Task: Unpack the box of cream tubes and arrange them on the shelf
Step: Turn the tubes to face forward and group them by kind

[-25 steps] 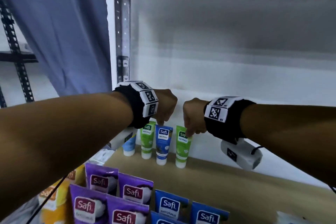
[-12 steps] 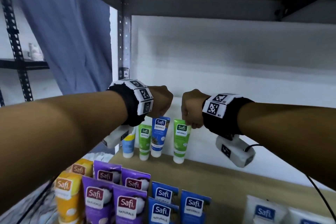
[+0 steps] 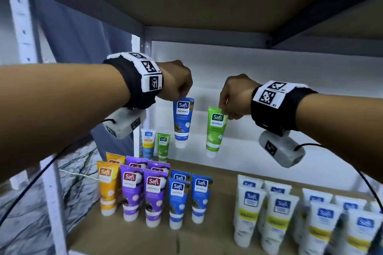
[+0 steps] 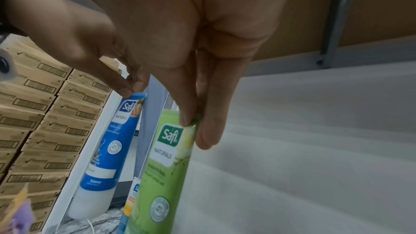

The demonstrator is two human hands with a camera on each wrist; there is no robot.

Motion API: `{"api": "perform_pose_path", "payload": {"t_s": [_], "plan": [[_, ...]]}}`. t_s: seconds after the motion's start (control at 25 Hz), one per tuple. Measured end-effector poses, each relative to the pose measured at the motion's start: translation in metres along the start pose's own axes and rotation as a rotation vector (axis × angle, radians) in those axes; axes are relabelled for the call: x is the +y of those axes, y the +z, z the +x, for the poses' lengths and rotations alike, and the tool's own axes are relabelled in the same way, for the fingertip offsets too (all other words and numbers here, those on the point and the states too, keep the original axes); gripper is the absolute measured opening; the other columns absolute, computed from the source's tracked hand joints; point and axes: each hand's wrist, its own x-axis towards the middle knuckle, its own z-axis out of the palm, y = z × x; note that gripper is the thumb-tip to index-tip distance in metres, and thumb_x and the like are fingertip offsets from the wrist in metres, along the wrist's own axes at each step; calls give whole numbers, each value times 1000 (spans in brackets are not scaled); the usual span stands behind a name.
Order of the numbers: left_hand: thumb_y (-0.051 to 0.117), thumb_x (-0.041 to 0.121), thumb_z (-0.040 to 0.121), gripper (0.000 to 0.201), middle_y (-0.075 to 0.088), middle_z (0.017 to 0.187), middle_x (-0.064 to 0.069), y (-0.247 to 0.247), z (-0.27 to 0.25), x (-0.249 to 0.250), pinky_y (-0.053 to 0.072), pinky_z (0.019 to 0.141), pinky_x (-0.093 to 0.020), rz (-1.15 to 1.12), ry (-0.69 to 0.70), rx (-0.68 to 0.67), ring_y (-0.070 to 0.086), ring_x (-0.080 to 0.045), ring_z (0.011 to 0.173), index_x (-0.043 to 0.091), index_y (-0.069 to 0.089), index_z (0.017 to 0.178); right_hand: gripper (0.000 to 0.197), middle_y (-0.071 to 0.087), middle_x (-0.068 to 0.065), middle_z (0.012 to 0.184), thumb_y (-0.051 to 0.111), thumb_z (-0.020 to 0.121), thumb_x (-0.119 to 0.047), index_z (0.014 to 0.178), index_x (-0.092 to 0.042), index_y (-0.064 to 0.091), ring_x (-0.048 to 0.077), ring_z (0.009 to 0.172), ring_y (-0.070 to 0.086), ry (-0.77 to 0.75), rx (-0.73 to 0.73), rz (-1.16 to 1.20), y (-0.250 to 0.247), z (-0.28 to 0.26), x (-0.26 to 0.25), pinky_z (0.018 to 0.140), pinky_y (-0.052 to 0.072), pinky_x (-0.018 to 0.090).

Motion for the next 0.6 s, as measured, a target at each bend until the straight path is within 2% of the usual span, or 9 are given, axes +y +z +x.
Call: {"api": "perform_pose_path", "payload": {"t_s": [0.08,0.28,0.4,0.6], "plan": [[57,12,82,16,60,77,10,-12,-17,11,51,71,-29,-32,29,39,53,-13,82,21,69,86,13,73,6,66,64,77,-5,74,-10,76,17,62,73,8,19,29,-8,-24,-3,70,62,35],[58,12,80,16,67,77,10,-13,-57,49,51,73,-27,-129,94,33,56,-11,79,21,69,84,12,73,10,66,65,79,1,77,-5,75,20,59,73,41,13,148,-3,-84,-5,65,62,35],[58,9,77,17,66,73,12,3,-78,74,52,75,-27,-185,151,23,58,-10,76,21,69,82,10,74,12,69,66,80,1,78,-3,75,23,62,73,31,-27,156,15,-111,-5,66,62,35],[56,5,76,21,67,74,9,40,-104,109,45,67,-19,-287,150,-29,57,-8,72,18,71,85,8,73,11,71,69,79,1,76,-4,75,23,62,73,42,-59,196,64,-140,2,65,62,37]]}}
